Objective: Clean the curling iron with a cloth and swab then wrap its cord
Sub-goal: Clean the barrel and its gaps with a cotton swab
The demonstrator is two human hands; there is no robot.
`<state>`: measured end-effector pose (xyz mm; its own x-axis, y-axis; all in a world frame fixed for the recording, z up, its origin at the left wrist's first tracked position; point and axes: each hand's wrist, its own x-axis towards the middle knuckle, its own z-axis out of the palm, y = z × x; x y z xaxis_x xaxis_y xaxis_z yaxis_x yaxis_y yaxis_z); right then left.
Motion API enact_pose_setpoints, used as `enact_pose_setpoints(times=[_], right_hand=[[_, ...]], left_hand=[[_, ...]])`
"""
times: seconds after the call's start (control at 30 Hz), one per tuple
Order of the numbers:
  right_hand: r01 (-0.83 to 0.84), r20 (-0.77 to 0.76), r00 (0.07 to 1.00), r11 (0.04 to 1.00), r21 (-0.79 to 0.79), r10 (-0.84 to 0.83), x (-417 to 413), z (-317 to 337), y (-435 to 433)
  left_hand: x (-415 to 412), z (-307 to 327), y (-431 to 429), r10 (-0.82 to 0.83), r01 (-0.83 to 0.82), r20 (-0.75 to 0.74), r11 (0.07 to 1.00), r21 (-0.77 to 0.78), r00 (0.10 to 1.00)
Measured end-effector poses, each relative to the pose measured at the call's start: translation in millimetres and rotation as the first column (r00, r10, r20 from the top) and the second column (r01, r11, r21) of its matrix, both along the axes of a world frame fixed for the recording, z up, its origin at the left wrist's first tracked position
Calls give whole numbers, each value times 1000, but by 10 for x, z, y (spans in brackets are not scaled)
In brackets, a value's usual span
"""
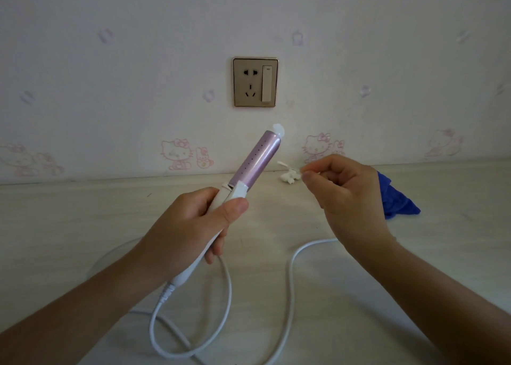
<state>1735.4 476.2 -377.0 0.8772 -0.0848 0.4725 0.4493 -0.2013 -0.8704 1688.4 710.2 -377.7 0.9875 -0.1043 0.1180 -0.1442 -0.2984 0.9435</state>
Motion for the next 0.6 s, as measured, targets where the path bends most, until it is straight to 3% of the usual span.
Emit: enact_pose_setpoints(times=[0.13,0.33,0.6], right_hand=[[6,18,1000,999,44,-7,-11,32,-12],[-1,41,999,998,58,-2,-1,17,-18],[-52,-21,999,988,-146,50,6,-66,25]], left_hand=[[76,-83,25,-116,81,-125,964,-252,985],[56,-280,32,-376,228,-183,812,-536,908],[48,-482,17,-415,267,-184,807,-526,891]])
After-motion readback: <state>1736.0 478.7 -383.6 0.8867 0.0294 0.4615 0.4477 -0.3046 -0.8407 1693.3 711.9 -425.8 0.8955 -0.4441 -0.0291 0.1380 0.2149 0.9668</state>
